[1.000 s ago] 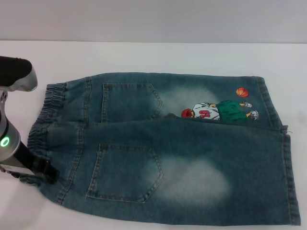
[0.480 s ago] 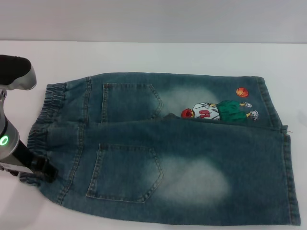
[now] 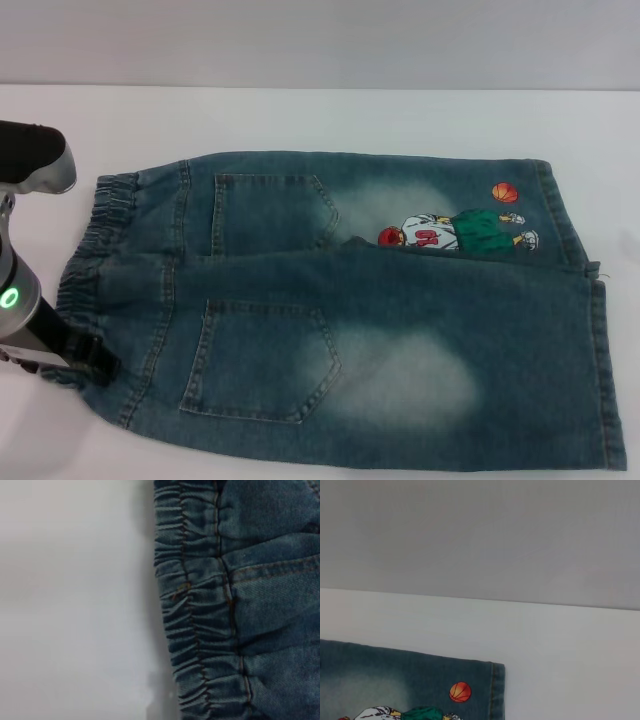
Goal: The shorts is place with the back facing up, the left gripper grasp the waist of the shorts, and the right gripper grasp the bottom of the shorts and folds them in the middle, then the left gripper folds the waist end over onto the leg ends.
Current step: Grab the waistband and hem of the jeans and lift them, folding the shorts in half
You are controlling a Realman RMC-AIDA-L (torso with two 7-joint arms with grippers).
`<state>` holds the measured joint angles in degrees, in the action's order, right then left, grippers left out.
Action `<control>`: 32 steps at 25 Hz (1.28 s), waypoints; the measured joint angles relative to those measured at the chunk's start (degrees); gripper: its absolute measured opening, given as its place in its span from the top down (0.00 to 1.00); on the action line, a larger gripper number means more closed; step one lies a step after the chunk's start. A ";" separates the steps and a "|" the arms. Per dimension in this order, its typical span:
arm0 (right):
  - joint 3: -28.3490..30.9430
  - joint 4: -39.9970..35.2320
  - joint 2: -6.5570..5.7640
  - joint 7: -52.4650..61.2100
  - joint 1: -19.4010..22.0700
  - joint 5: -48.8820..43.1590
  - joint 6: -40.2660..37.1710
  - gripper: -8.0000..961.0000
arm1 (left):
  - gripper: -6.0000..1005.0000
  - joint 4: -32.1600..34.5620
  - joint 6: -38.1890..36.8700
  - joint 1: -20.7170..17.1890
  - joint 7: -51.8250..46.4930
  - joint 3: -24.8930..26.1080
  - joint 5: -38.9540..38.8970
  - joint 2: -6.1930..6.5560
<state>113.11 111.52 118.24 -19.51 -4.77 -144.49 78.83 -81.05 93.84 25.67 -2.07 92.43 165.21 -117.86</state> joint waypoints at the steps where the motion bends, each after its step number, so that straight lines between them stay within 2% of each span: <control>1: 0.00 0.00 -0.01 0.00 -0.02 0.00 0.00 0.28 | 0.17 0.00 0.00 0.00 0.00 0.00 0.00 0.00; 18: 0.09 0.13 -0.03 0.00 -0.25 0.00 0.18 0.28 | 0.18 1.09 -0.01 0.43 0.37 -0.60 -0.17 -0.13; 32: 0.27 0.13 -0.03 0.00 -0.42 0.00 0.57 0.28 | 0.40 0.73 0.15 0.62 0.65 -0.32 -0.27 -0.18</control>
<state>113.38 111.65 118.21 -19.51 -5.19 -144.49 79.41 -80.32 93.99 26.29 -1.41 92.11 164.94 -118.03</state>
